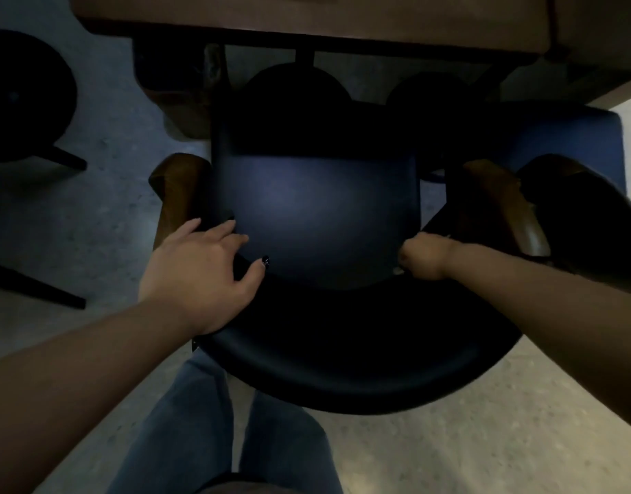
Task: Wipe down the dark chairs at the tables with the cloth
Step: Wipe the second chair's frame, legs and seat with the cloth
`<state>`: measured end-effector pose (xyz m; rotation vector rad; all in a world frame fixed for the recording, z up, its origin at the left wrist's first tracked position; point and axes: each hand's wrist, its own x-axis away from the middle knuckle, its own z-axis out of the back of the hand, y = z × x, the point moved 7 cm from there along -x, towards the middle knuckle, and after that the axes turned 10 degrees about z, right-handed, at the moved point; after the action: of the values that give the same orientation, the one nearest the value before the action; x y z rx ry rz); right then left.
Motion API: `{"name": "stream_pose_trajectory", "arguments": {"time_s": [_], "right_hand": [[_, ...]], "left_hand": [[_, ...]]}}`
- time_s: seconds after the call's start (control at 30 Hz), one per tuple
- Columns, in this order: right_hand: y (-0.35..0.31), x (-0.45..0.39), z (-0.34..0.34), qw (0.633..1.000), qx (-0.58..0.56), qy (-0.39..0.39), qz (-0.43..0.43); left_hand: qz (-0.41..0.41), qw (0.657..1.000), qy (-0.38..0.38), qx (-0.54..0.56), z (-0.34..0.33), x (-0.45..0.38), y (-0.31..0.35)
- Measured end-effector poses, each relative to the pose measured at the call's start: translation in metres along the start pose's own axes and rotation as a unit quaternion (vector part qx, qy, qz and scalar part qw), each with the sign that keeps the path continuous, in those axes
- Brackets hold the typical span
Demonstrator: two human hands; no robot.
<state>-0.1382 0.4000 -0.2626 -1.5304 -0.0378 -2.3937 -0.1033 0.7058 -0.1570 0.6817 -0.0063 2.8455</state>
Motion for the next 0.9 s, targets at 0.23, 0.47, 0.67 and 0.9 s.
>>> {"name": "stream_pose_trajectory", "arguments": {"time_s": [0.23, 0.47, 0.67, 0.9], "right_hand": [[0.011, 0.015, 0.009, 0.999, -0.02, 0.03, -0.03], [-0.031, 0.051, 0.003, 0.993, -0.059, 0.102, 0.019], [-0.04, 0.076, 0.005, 0.983, -0.101, 0.138, 0.068], [0.002, 0.068, 0.016, 0.991, -0.015, 0.116, -0.07]], "left_hand": [[0.007, 1.0, 0.011, 0.027, 0.003, 0.002, 0.001], [0.002, 0.999, 0.023, 0.04, 0.004, 0.001, 0.002], [0.003, 0.998, 0.036, 0.043, 0.003, 0.001, 0.001], [0.001, 0.998, 0.05, 0.043, 0.005, 0.001, 0.002]]}}
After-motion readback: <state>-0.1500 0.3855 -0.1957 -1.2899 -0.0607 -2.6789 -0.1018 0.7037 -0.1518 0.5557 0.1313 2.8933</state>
